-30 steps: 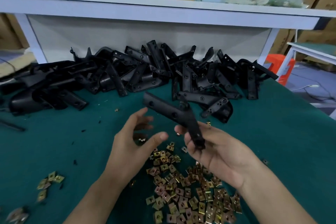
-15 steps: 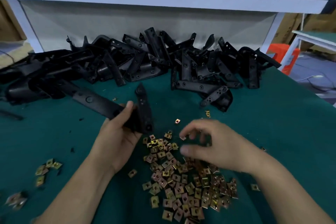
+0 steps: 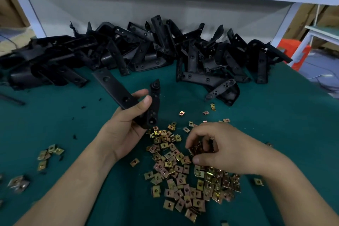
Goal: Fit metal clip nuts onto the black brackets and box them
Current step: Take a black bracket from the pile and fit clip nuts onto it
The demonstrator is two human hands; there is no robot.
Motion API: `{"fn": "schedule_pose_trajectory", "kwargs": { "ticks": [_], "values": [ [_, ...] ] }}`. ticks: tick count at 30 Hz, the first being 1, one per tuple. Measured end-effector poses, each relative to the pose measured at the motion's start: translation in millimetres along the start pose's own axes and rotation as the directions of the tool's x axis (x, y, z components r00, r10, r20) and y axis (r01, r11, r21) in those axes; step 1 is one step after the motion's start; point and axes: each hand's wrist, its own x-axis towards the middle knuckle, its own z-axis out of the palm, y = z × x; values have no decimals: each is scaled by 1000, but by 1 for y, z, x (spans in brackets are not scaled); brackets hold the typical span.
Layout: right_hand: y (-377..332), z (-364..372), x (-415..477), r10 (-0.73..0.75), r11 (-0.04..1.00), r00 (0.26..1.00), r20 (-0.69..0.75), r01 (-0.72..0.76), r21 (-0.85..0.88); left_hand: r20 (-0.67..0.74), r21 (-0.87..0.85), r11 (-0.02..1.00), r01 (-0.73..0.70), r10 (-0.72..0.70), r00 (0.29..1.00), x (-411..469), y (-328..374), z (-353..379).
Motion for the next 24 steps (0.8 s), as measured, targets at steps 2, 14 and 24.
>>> {"fn": "schedule_pose_trajectory", "kwargs": {
  "ticks": [2,14,24],
  "values": [
    [0,2,0,-21,1000,1000,-6,21,-19,43,31,1000,0,-1,999,0,-1,0],
    [-12,25,9,-80,997,988,-133,80,-4,76,150,988,-39,27,997,0,0,2],
    [-24,31,13,-135,989,974,-184,121,-88,63,214,976,-43,30,998,-1,-1,3]
  ]
}}
